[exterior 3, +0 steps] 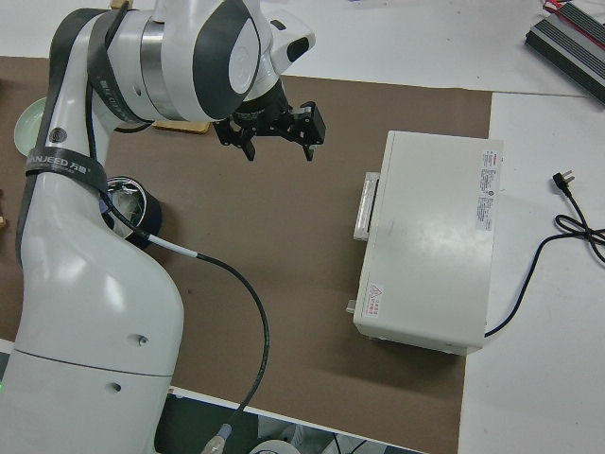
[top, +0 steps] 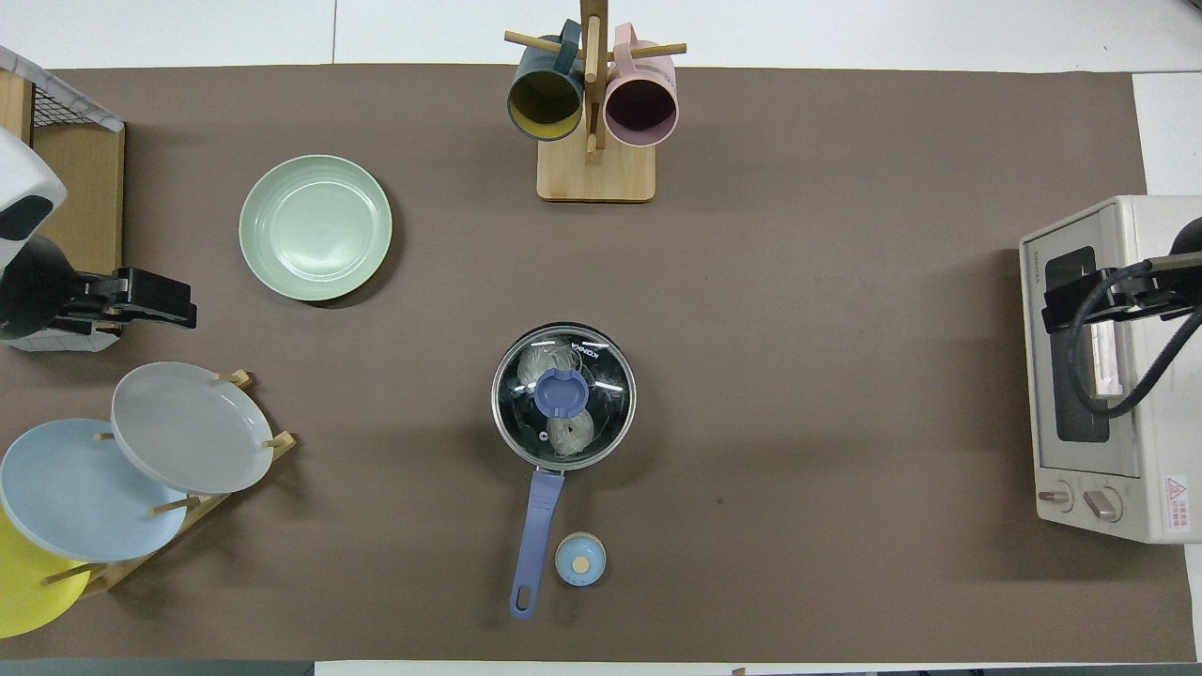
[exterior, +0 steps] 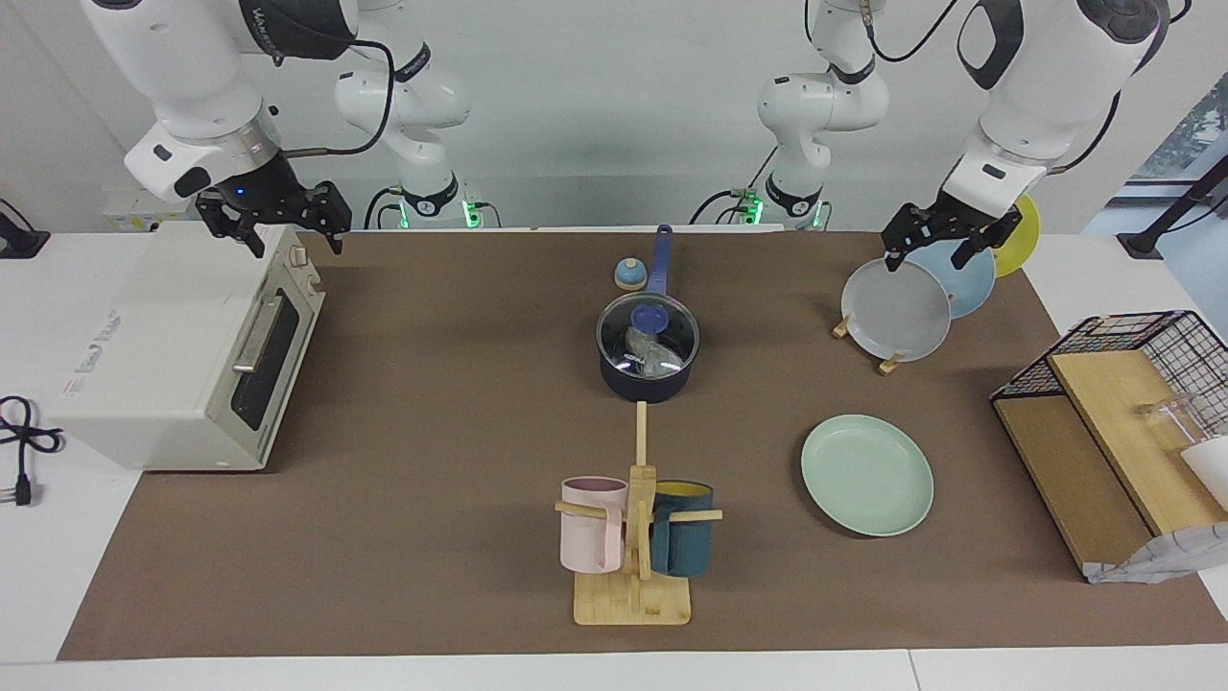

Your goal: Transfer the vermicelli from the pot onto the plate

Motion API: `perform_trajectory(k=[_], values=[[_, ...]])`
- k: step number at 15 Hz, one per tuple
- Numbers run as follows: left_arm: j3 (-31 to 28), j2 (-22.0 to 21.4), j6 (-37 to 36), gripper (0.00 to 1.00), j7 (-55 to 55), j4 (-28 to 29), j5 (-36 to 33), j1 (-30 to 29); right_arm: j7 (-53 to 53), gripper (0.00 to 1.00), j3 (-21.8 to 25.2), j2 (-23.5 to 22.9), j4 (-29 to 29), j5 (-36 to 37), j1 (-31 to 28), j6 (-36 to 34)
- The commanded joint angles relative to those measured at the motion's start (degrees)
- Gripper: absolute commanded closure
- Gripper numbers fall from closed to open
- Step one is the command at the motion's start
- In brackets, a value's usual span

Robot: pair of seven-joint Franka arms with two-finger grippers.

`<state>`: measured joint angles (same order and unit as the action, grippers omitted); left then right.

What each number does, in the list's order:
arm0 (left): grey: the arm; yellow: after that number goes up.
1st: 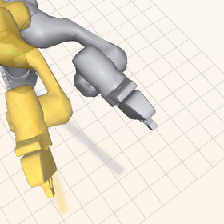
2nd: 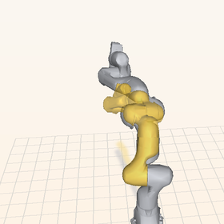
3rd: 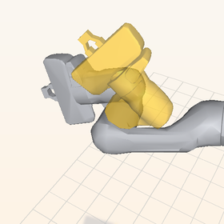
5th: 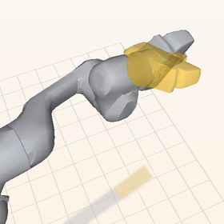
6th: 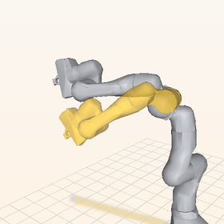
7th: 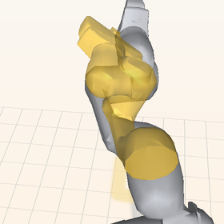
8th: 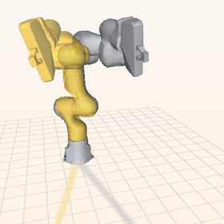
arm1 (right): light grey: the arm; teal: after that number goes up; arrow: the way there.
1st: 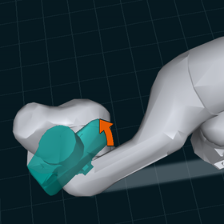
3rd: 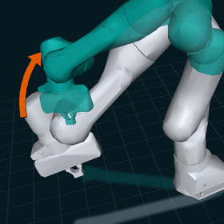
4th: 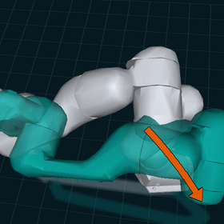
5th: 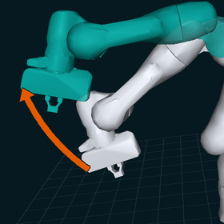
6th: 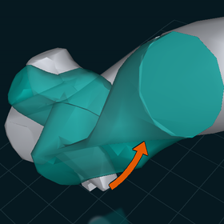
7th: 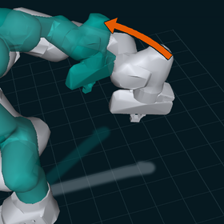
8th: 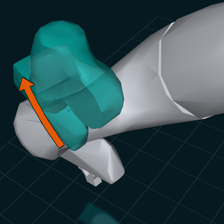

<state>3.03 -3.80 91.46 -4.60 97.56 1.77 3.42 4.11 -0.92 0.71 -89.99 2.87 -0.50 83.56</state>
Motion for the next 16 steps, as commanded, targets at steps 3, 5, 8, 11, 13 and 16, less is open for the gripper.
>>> perform_trajectory(k=[3, 5, 8, 11, 13, 16], values=[[0.1, -1.1, -0.2, 0.00, 0.9, 0.7, 0.2, -0.6, 1.7, 0.00, -0.2, 0.4, 0.0, -0.4, -0.5, -0.7], [0.1, -1.1, -0.2, 0.00, 0.9, 0.8, 0.2, -0.6, 1.7, 0.00, -0.6, 0.3, 0.1, -0.4, -0.4, -0.4], [0.1, -1.1, -0.2, 0.00, 0.9, 0.8, 0.2, -0.6, 1.4, 0.00, -0.7, 0.3, 0.1, -0.4, -0.3, 0.0], [0.1, -1.1, -0.2, 0.00, 0.8, 0.8, 0.2, -0.6, 0.5, 0.00, -0.7, 0.3, 0.0, -0.4, 3.0, -0.1], [0.1, -1.1, -0.2, 0.00, 0.9, 0.8, 0.2, -0.6, -5.1, 0.00, -0.7, -0.2, 0.0, -0.4, 7.2, -0.2], [0.1, -1.1, -0.2, 0.00, 0.9, 0.8, 0.2, -0.6, -13.9, 0.00, -0.7, -2.3, 0.6, -1.1, 14.5, 1.9]])
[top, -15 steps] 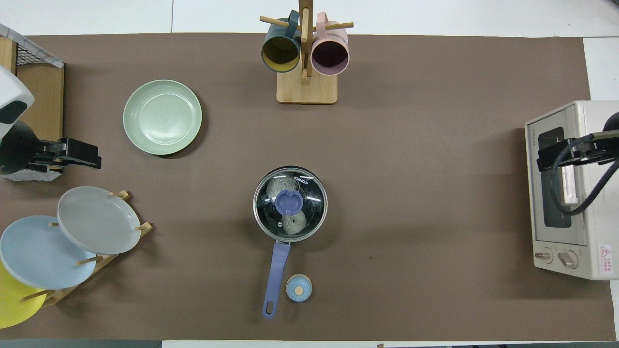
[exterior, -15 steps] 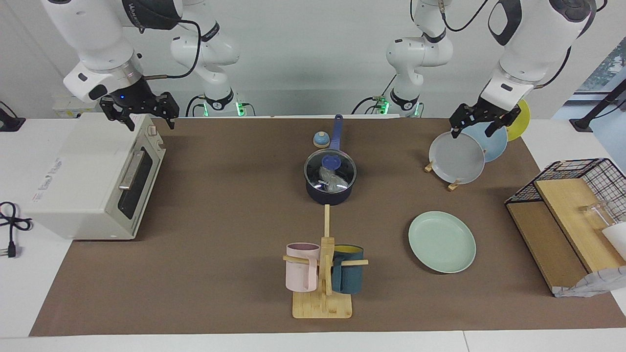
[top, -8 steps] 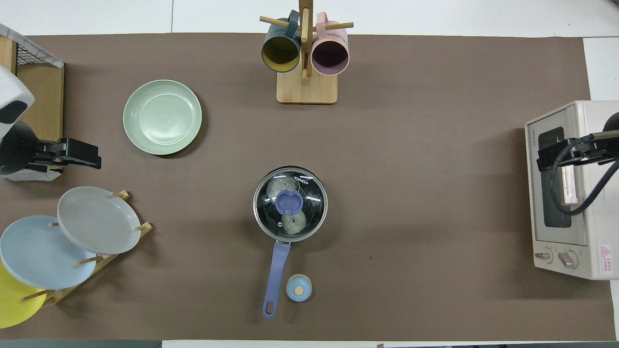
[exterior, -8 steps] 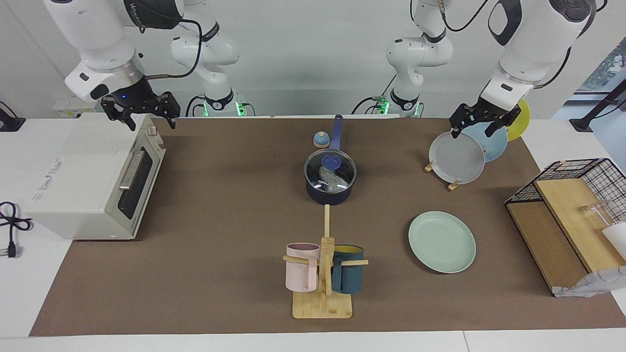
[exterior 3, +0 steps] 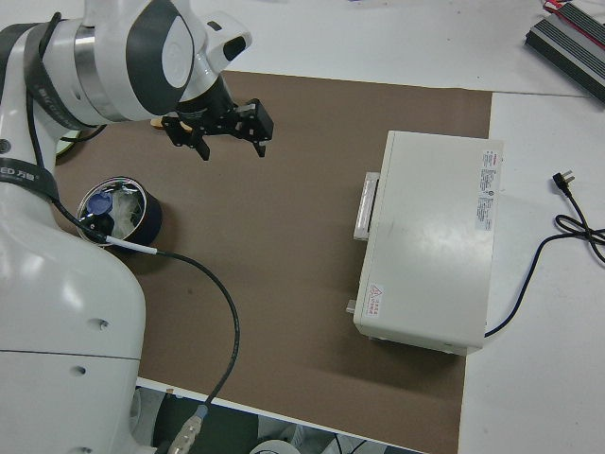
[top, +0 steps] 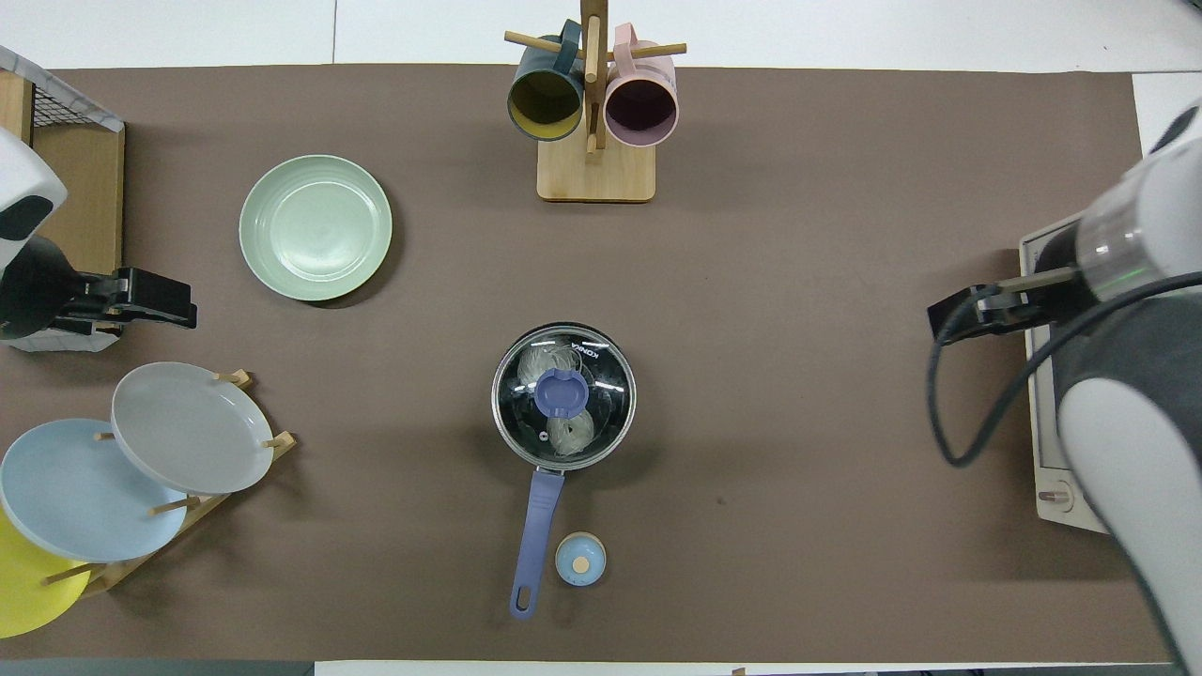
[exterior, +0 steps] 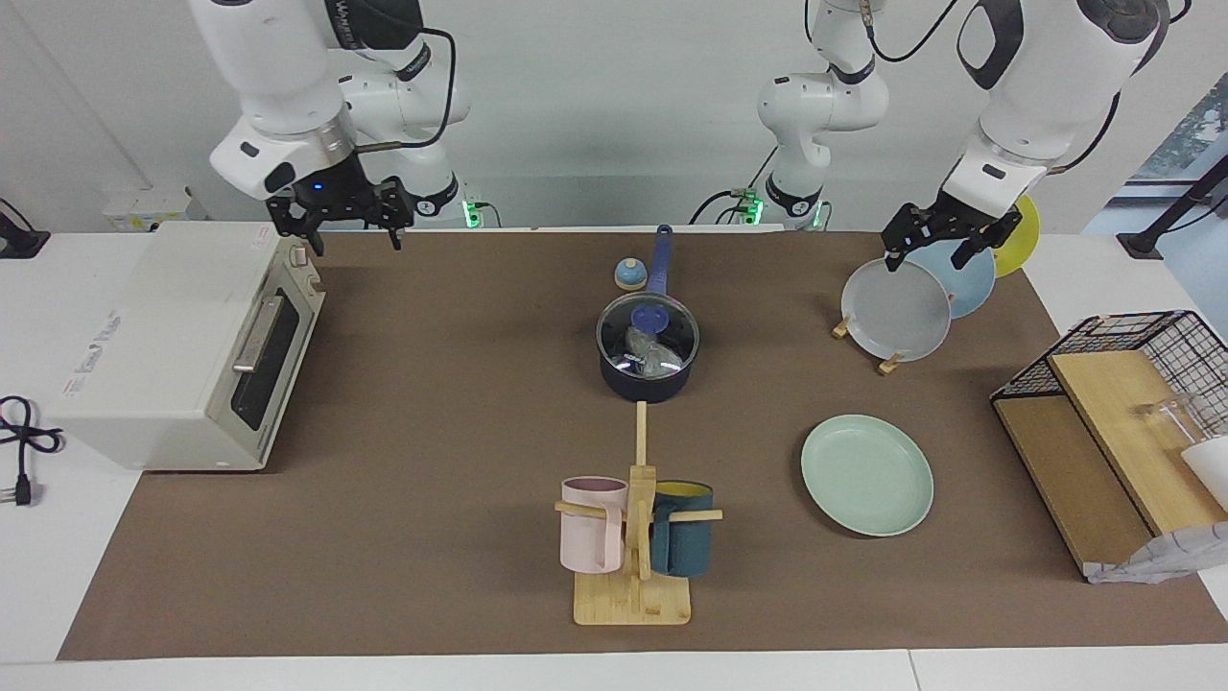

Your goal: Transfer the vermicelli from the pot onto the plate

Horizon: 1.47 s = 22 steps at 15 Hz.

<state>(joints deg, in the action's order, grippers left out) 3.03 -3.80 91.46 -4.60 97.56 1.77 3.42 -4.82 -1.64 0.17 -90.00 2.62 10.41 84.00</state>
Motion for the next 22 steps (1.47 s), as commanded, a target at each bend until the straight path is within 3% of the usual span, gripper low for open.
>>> perform_trajectory(k=[1, 3, 8, 11, 15, 22], values=[[0.1, -1.1, -0.2, 0.00, 0.9, 0.8, 0.2, -0.6, -8.2, 0.00, 0.1, -2.9, 0.9, -3.5, 5.2, 2.6], [0.1, -1.1, -0.2, 0.00, 0.8, 0.8, 0.2, -0.6, -16.1, 0.00, 0.0, -5.2, 1.1, -6.7, 8.4, 5.3], [0.1, -1.1, -0.2, 0.00, 0.9, 0.8, 0.2, -0.6, -31.7, 0.00, 0.1, -14.1, 2.5, -6.7, 21.6, 17.7], [0.1, -1.1, -0.2, 0.00, 0.9, 0.8, 0.2, -0.6, -35.3, 0.00, 0.0, -15.8, 2.1, -6.4, 25.3, 20.7], [0.1, -1.1, -0.2, 0.00, 0.8, 0.8, 0.2, -0.6, -38.0, 0.00, 0.1, -18.7, 0.8, -6.0, 28.6, 24.2], [0.1, -1.1, -0.2, 0.00, 0.8, 0.8, 0.2, -0.6, -38.5, 0.00, 0.1, -19.1, -4.7, -6.0, 29.6, 30.9]])
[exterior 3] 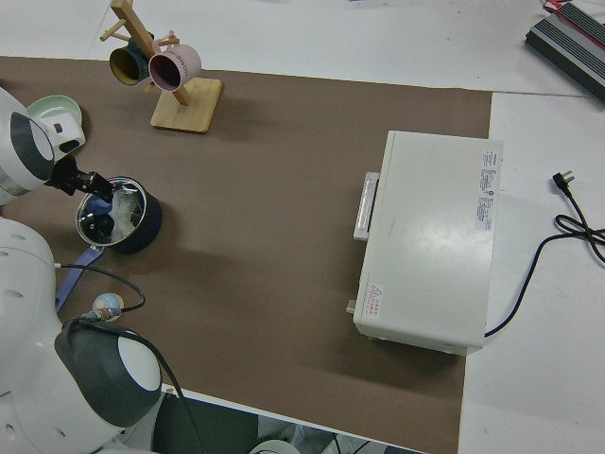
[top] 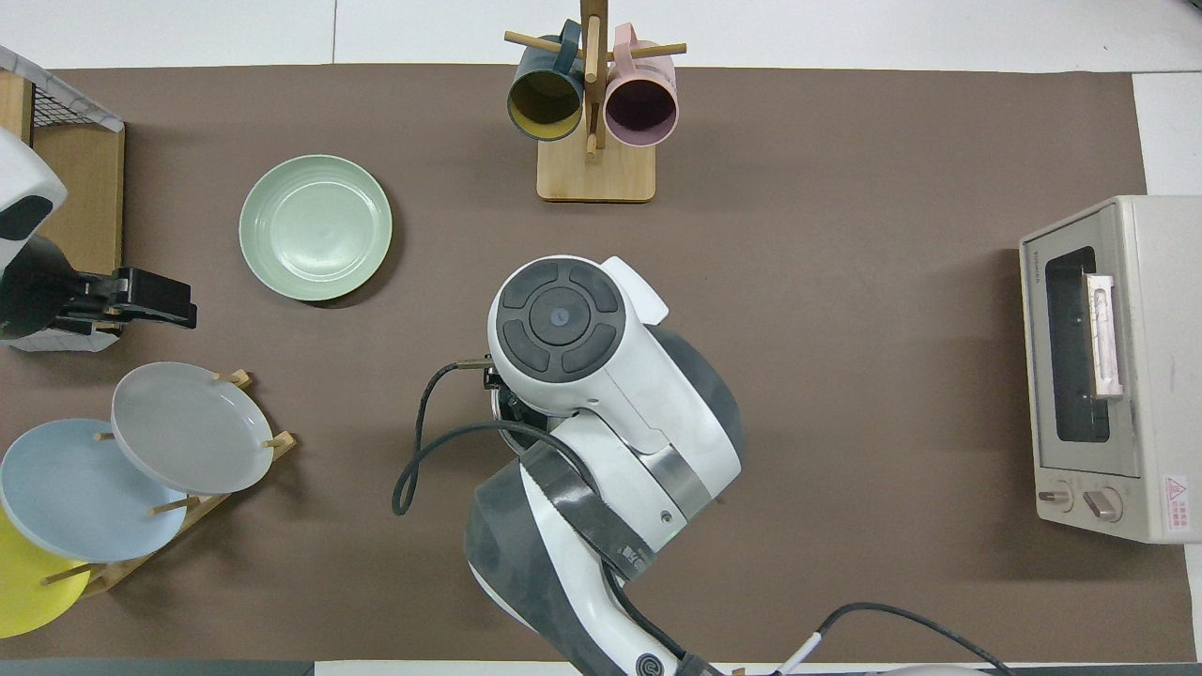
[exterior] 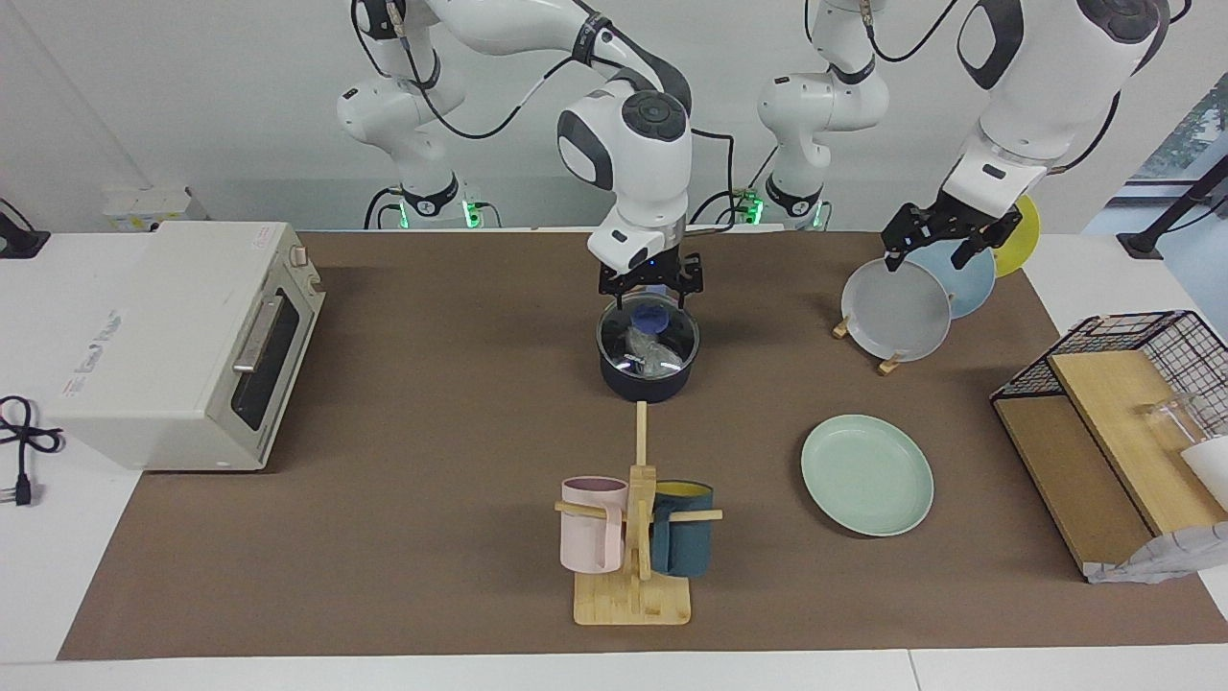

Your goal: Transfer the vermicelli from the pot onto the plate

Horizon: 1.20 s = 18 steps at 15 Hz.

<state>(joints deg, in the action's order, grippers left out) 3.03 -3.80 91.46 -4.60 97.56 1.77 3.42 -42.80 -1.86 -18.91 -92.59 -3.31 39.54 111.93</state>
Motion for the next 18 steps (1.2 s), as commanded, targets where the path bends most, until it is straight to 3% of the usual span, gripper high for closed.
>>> perform_trajectory(k=[1, 4, 9, 16, 18], values=[[0.1, -1.1, -0.2, 0.00, 0.9, 0.8, 0.2, -0.6, -0.3, 0.01, 0.3, -0.1, -2.6, 0.1, 0.5, 3.3], [0.1, -1.1, -0.2, 0.00, 0.9, 0.8, 0.2, -0.6, 1.0, 0.15, 0.2, -0.1, -3.4, 1.5, 0.5, 3.6], [0.1, -1.1, -0.2, 0.00, 0.9, 0.8, 0.2, -0.6, 1.1, 0.20, 0.2, 0.1, -4.5, 1.5, 0.6, 5.0], [0.2, -1.1, -0.1, 0.00, 0.6, 0.7, 0.2, -0.6, 1.9, 0.40, 0.3, -0.2, -4.1, 1.7, 1.2, 4.6], [0.2, -1.1, -0.1, 0.00, 0.9, 0.8, 0.2, 0.2, 2.3, 0.41, 0.3, -0.2, -3.7, 1.7, 1.2, 4.3]])
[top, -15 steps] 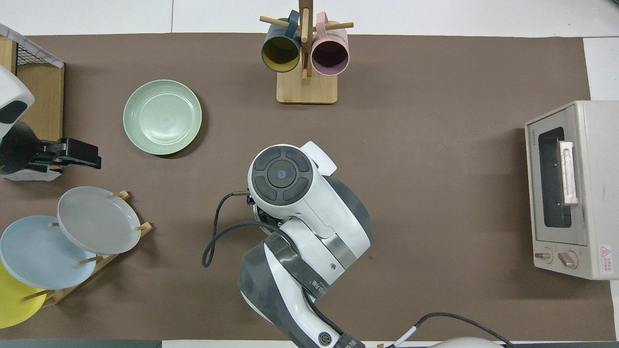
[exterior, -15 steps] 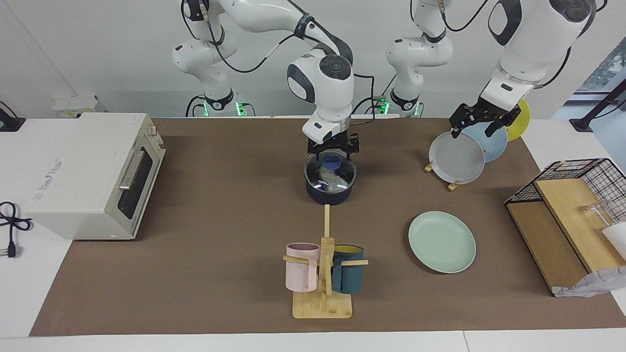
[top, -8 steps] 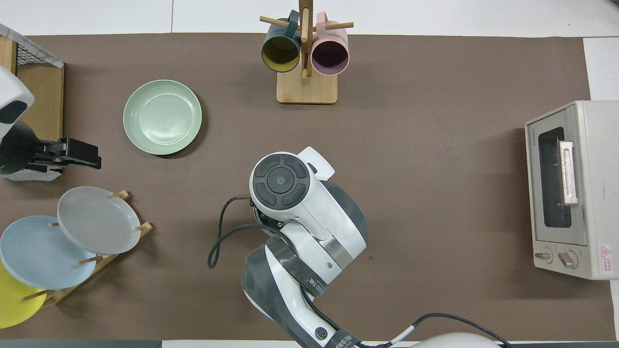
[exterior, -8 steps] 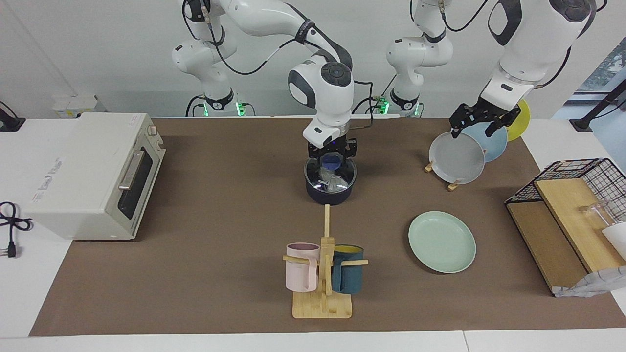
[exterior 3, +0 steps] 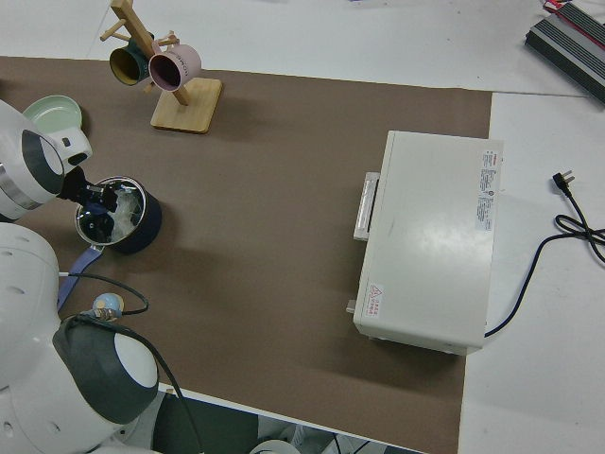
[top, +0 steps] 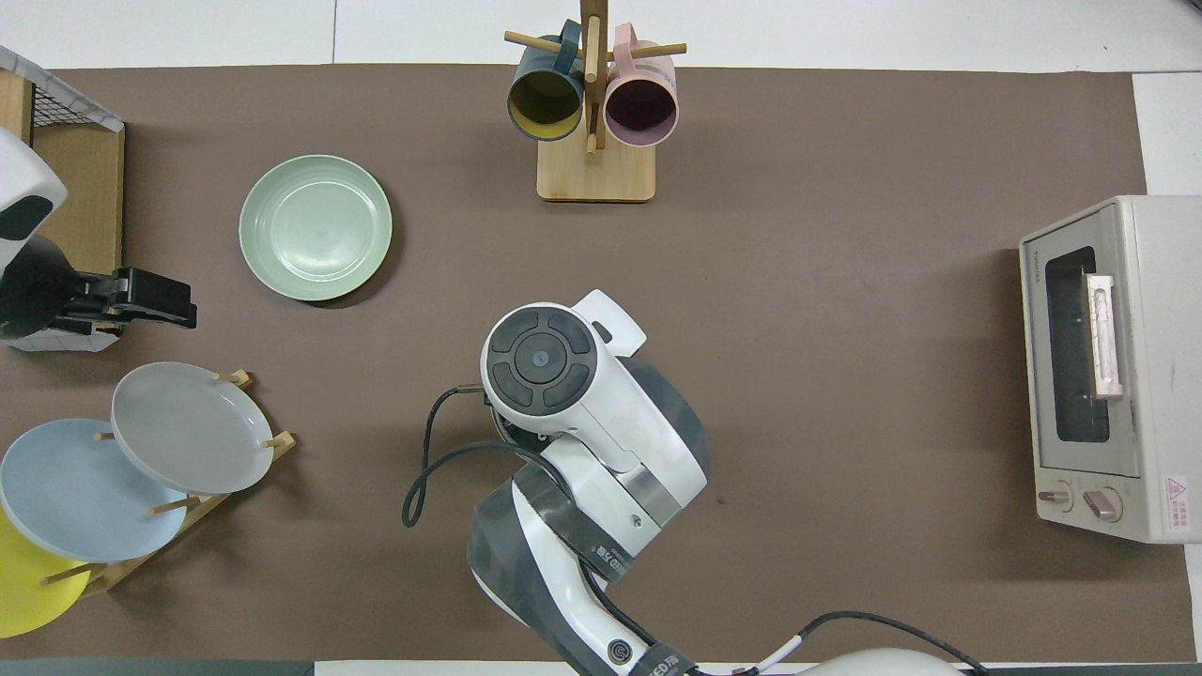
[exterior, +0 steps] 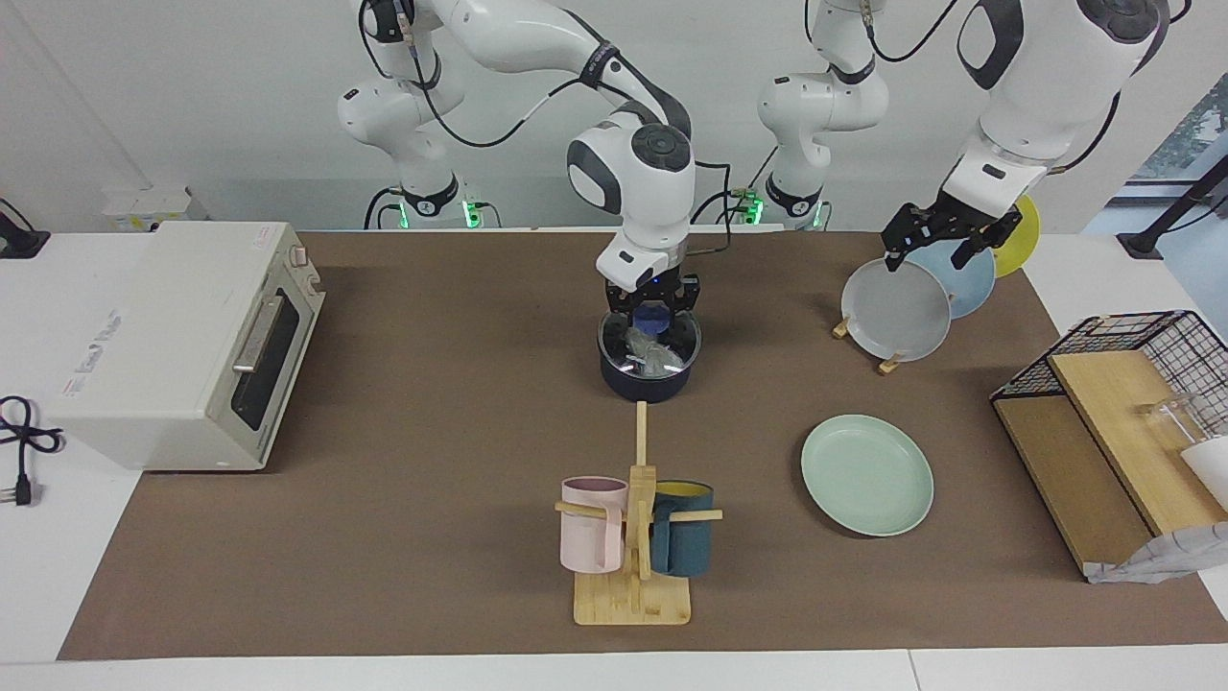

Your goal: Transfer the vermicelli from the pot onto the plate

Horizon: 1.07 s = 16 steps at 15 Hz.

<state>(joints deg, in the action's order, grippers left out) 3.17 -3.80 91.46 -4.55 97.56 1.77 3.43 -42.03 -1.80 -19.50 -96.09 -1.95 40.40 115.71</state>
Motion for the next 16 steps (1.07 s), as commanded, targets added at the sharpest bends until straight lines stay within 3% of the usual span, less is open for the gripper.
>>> perform_trajectory(k=[1, 8, 16], values=[[0.1, -1.1, -0.1, 0.00, 0.8, 0.8, 0.2, 0.2, 1.5, 0.41, 0.2, 0.4, 0.2, 0.4, 0.4, 0.2], [0.1, -1.2, -0.7, 0.00, 0.7, 0.8, 0.2, -0.4, 9.8, 0.41, 0.5, 0.5, 5.9, 2.5, -3.0, -7.1], [0.6, -1.2, -0.5, 0.00, 0.0, 0.8, 0.3, 1.7, 32.1, 0.41, 0.7, 2.4, 5.7, 2.7, -15.7, -10.5]])
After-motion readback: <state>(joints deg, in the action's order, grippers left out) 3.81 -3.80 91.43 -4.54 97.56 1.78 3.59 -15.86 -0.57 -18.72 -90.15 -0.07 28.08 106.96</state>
